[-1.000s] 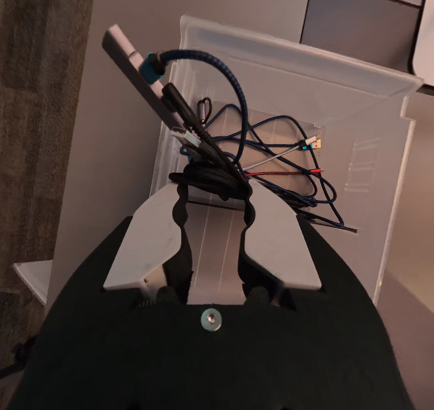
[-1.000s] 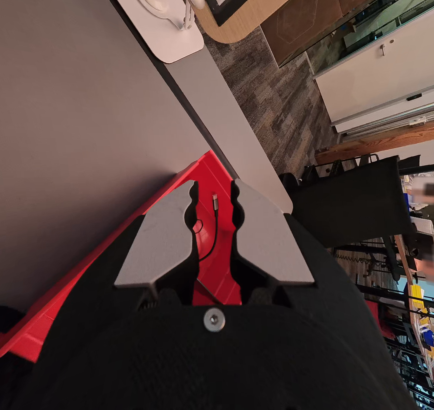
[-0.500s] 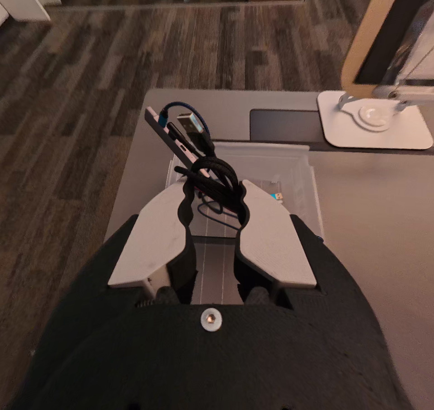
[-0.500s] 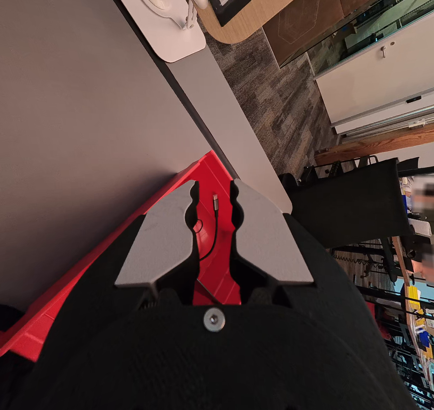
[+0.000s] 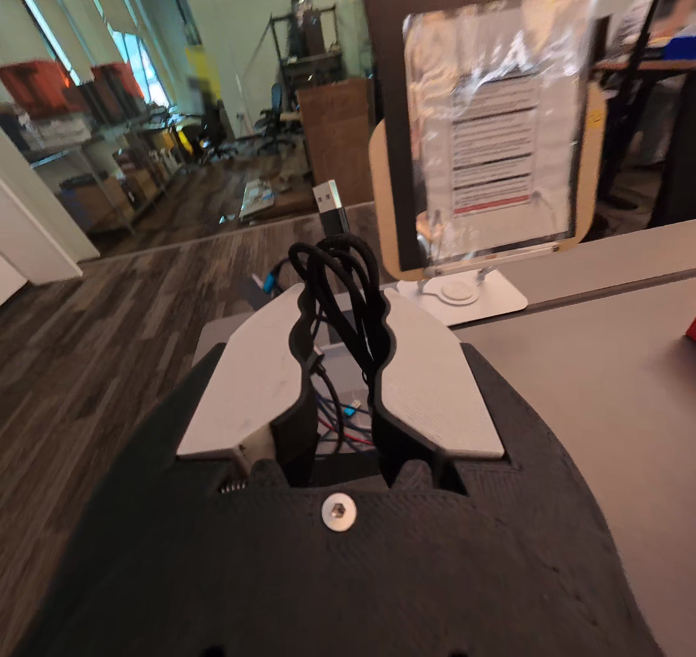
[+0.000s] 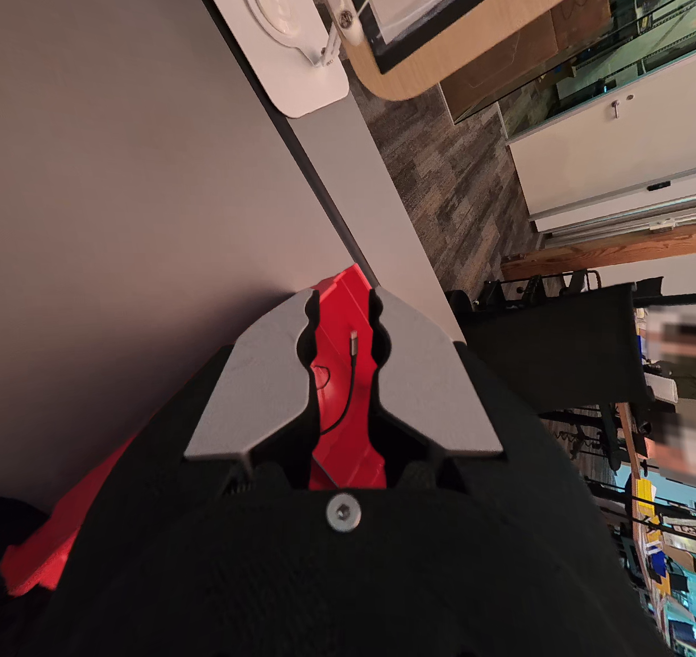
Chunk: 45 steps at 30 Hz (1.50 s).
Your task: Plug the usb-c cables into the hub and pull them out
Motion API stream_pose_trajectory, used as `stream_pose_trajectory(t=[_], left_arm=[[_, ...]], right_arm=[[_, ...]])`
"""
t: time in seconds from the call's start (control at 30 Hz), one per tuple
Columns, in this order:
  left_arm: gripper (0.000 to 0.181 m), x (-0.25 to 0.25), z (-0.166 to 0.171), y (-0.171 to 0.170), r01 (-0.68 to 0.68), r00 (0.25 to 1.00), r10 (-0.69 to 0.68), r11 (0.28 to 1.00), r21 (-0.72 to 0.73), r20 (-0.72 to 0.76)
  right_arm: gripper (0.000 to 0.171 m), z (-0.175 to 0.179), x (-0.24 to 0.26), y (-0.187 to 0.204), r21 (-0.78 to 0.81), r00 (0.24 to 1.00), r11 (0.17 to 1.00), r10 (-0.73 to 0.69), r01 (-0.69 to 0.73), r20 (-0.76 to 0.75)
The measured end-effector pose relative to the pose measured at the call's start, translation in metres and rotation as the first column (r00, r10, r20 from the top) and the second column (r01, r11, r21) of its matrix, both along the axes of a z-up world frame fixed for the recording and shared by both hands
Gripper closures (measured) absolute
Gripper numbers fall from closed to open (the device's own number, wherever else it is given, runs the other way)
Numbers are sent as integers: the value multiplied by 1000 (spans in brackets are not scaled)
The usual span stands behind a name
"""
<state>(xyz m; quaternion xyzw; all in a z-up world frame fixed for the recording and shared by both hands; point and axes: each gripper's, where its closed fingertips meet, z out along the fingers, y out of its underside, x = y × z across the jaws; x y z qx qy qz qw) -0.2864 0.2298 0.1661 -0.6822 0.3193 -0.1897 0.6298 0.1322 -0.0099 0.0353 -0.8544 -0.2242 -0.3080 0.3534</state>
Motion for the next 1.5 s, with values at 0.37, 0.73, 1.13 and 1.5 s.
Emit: stream_pose_trajectory(t=[0.37,0.73,1.13,1.5], left_arm=[[152,52,24,-90,368,928,-371,927,74,34],[152,126,-11,-161,501,855,-472,859,109,-215],[152,182,-80,-178,607,731,-611,785,-119,-303],[164,178,-78,-221,810,496,-868,472,-348,-23]], right_arm=[[145,2,-100,41,108,928,940,338,-324,-157],[90,50,-281,51,575,103,730,647,-369,-755],[102,28,-272,67,653,65,663,719,-366,-692],[153,17,-300,36,635,-201,541,653,-551,-730]])
